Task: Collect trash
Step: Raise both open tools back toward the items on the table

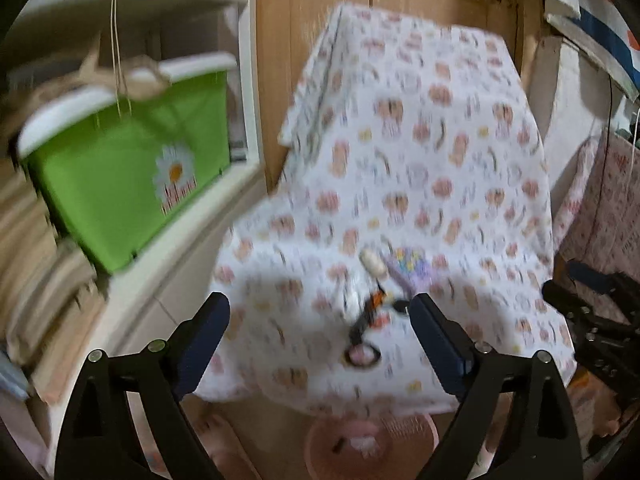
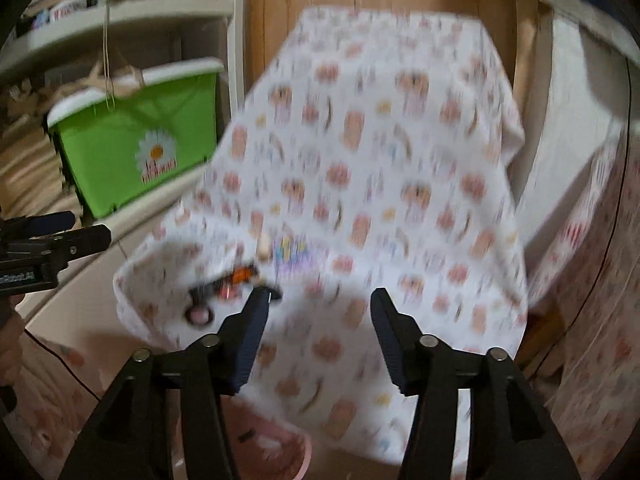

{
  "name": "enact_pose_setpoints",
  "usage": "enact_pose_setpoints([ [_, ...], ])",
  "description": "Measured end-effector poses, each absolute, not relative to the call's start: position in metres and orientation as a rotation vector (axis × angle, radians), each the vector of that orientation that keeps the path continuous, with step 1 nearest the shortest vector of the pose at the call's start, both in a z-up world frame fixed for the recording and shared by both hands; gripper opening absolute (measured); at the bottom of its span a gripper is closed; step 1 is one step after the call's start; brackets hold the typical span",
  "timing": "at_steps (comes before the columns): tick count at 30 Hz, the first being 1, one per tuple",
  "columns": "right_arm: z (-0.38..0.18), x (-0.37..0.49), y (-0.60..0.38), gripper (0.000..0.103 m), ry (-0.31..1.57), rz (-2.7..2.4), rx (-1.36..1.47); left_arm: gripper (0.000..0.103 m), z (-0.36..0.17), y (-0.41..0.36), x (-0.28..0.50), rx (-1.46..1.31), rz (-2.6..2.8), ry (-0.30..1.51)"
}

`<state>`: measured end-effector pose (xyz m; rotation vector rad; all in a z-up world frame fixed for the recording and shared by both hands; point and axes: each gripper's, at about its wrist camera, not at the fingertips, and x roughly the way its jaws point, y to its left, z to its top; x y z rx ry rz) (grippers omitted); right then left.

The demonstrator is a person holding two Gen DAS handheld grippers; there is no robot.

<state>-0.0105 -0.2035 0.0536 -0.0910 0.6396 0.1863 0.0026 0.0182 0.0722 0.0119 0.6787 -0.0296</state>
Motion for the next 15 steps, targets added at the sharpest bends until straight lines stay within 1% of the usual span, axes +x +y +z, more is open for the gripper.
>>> enact_pose_setpoints([
  [2,0.070,-0.007,-0.206,0.065,0.592,0.179,-0.102,0.095,0.081,0.021,0.010,0.004,-0.028,0.654],
  [4,0.080,-0.003,-0.208,0.070,0.548,0.176,-0.095,0.097,0.084,0.024,0.018,-0.010,-0.022,0.636],
  [6,0.083,0.000,-0.211,0.075,0.525,0.166,-0.078,0.097,0.080,0.025,0.024,0.001,-0.006,0.629],
  [8,0.077,0.003,-0.213,0.078,0.512,0.153,-0.052,0.097,0.069,0.027,0.029,0.022,0.009,0.634],
  [11,0.052,0.009,-0.215,0.078,0.549,0.136,-0.040,0.097,0.043,0.030,0.034,0.030,0.022,0.667],
  [15,0.018,0.021,-0.213,0.078,0.637,0.110,-0.080,0.097,0.010,0.035,0.046,0.026,0.030,0.778],
])
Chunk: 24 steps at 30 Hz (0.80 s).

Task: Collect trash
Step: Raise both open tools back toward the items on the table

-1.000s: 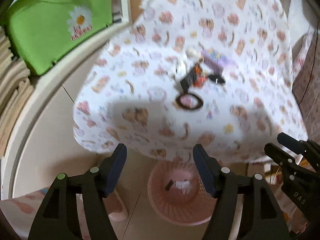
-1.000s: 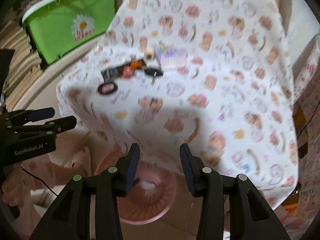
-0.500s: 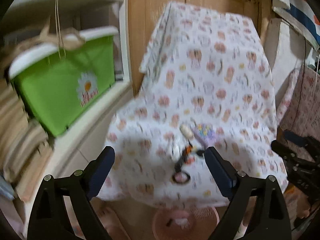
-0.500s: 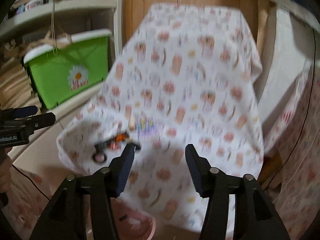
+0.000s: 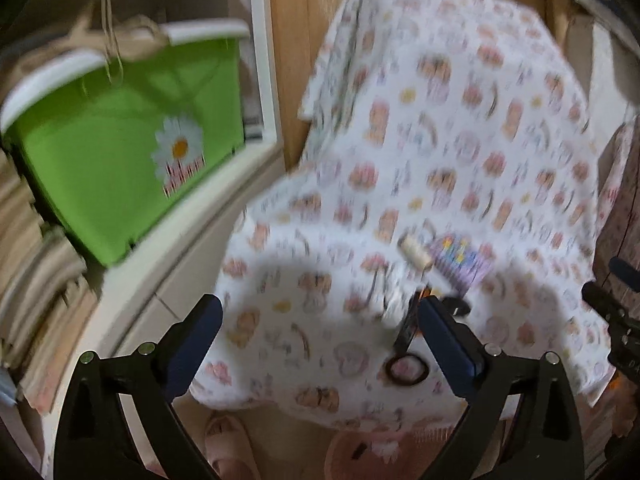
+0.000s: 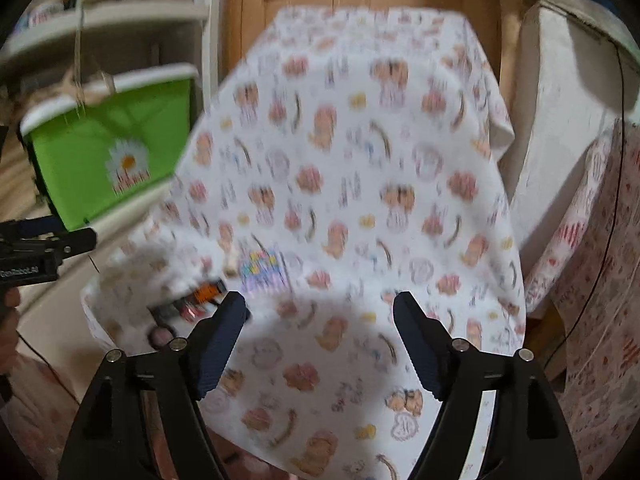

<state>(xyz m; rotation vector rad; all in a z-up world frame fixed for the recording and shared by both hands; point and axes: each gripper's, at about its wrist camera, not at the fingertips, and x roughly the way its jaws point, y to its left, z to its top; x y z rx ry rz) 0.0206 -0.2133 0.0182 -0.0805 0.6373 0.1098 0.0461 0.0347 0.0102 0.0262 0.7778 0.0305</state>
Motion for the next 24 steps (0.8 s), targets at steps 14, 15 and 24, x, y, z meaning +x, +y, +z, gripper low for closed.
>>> enact_pose_setpoints([
  [14,-0.003,0.039,-0.216,0.079,0.700,0.056,-0.033,0.096,-0.022,0.078,0.082,-0.167,0.049,1.006],
  [15,-0.003,0.038,-0.215,0.080,0.697,0.055,-0.041,0.096,-0.025,0.084,0.086,-0.190,0.045,1.029],
  [24,-0.007,0.039,-0.202,0.082,0.701,0.069,-0.083,0.068,-0.041,0.108,0.111,-0.312,-0.008,1.124],
])
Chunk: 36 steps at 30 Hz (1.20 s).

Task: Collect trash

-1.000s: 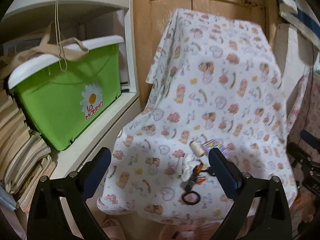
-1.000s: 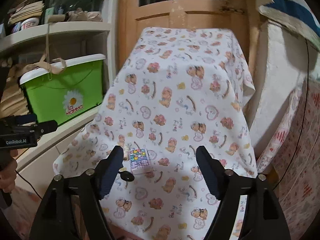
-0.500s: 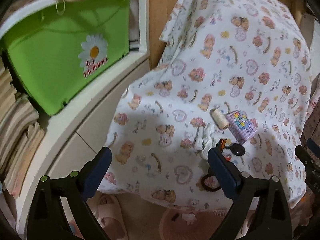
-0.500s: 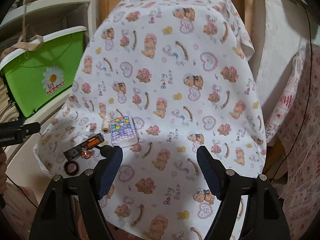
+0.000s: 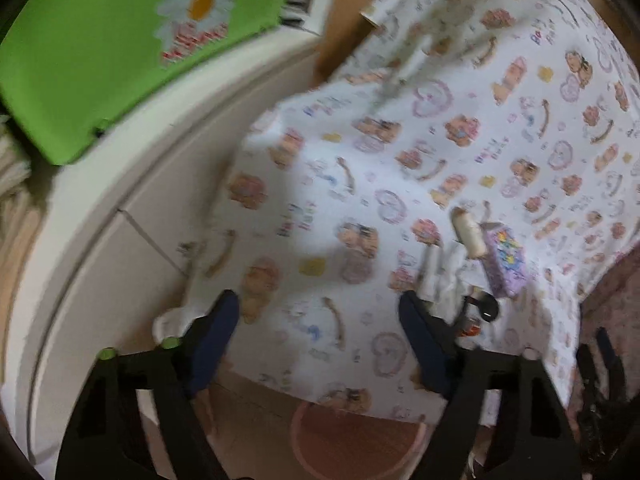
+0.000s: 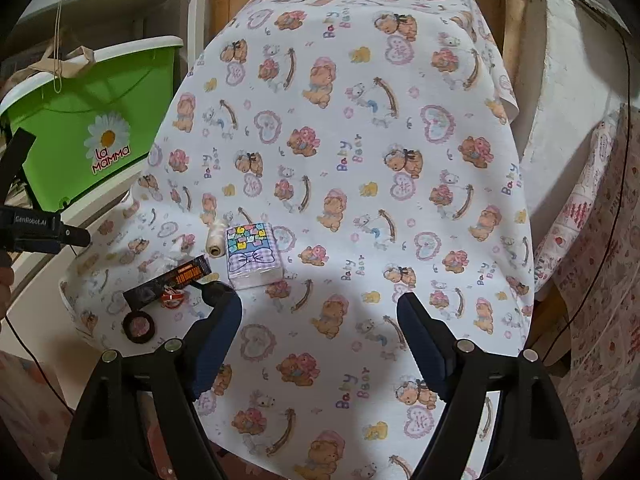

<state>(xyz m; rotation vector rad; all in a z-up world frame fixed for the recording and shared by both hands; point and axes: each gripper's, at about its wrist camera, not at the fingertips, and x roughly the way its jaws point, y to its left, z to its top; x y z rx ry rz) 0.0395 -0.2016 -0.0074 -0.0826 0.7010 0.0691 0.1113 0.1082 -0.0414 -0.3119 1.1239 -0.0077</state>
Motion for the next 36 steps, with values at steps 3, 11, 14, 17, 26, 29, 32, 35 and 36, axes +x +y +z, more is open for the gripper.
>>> enact_pose_setpoints([
  [3,-0.008,0.042,-0.202,0.082,0.709,0.066,-0.071,0.061,-0.044,0.105,0.116,-0.346,-0.023,1.138],
  [11,-0.016,0.051,-0.208,0.082,0.762,0.066,-0.012,0.046,-0.039,0.028,0.098,-0.145,-0.188,1.104],
  [14,-0.019,0.054,-0.207,0.082,0.772,0.061,-0.018,0.037,-0.039,0.001,0.095,-0.065,-0.221,1.089],
  [17,-0.020,0.055,-0.206,0.082,0.775,0.063,-0.019,0.037,-0.044,-0.009,0.097,-0.047,-0.228,1.098],
  [26,-0.015,0.051,-0.202,0.082,0.756,0.079,-0.035,0.005,-0.073,-0.003,0.121,-0.149,-0.224,1.222],
  [29,-0.014,0.050,-0.203,0.082,0.753,0.081,-0.037,0.004,-0.063,-0.005,0.116,-0.144,-0.248,1.177],
  [32,-0.015,0.050,-0.203,0.082,0.757,0.082,-0.040,0.004,-0.049,-0.007,0.107,-0.107,-0.256,1.123],
  [35,-0.016,0.049,-0.203,0.082,0.758,0.079,-0.041,0.004,-0.036,-0.001,0.098,-0.114,-0.263,1.080],
  [36,-0.016,0.049,-0.203,0.082,0.758,0.081,-0.039,0.004,-0.031,0.002,0.094,-0.112,-0.255,1.059],
])
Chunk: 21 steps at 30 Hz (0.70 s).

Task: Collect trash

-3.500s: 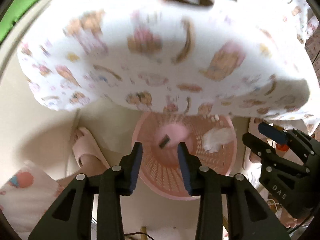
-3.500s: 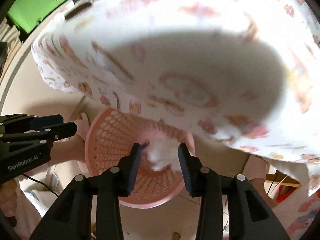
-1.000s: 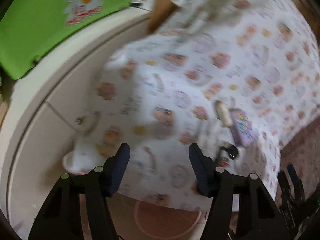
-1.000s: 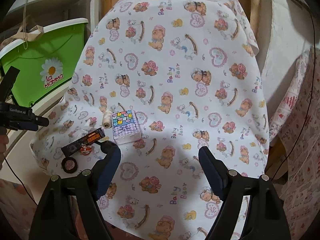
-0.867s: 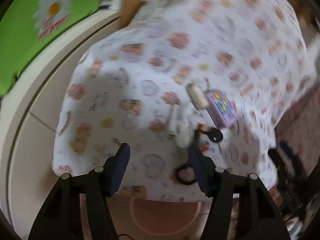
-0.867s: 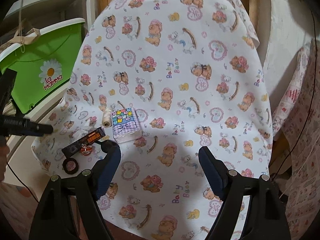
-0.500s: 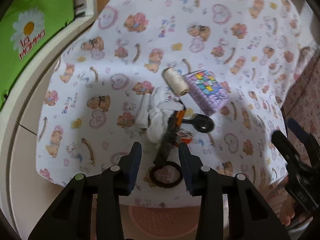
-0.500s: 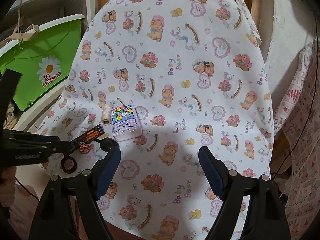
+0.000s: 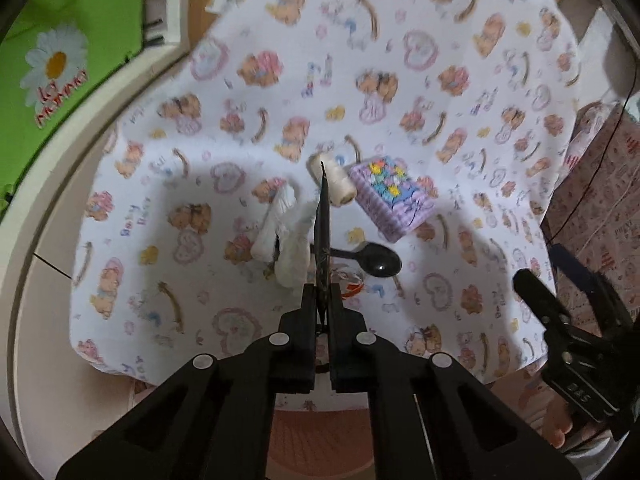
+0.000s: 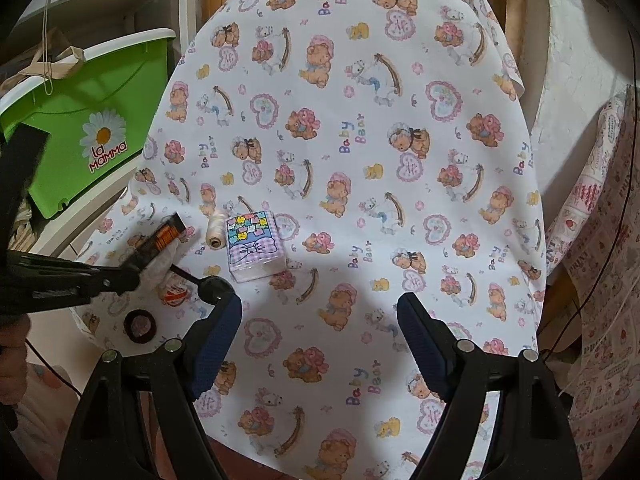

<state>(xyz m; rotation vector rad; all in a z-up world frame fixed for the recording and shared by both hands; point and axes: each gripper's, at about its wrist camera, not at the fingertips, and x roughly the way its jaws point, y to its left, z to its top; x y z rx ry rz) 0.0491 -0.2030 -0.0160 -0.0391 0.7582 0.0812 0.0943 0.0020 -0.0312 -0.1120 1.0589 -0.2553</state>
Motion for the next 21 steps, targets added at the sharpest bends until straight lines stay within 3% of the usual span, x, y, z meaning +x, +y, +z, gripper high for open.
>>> enact_pose_setpoints([
  [7,-0.014,0.052,-0.194,0.082,0.766,0.111,0.023,0.004,0.002,0.022,0.078,-0.025,-0.093,0.896],
  [13,-0.016,0.061,-0.168,0.081,0.778,0.182,0.074,0.004,-0.009,0.035,0.086,0.022,-0.002,0.950],
  [18,-0.030,0.073,-0.141,0.051,0.836,0.273,0.096,0.004,-0.009,0.038,0.082,0.032,0.002,0.937],
  [21,-0.041,0.080,-0.128,0.044,0.871,0.297,0.104,0.004,-0.013,0.038,0.082,0.029,-0.004,0.949],
])
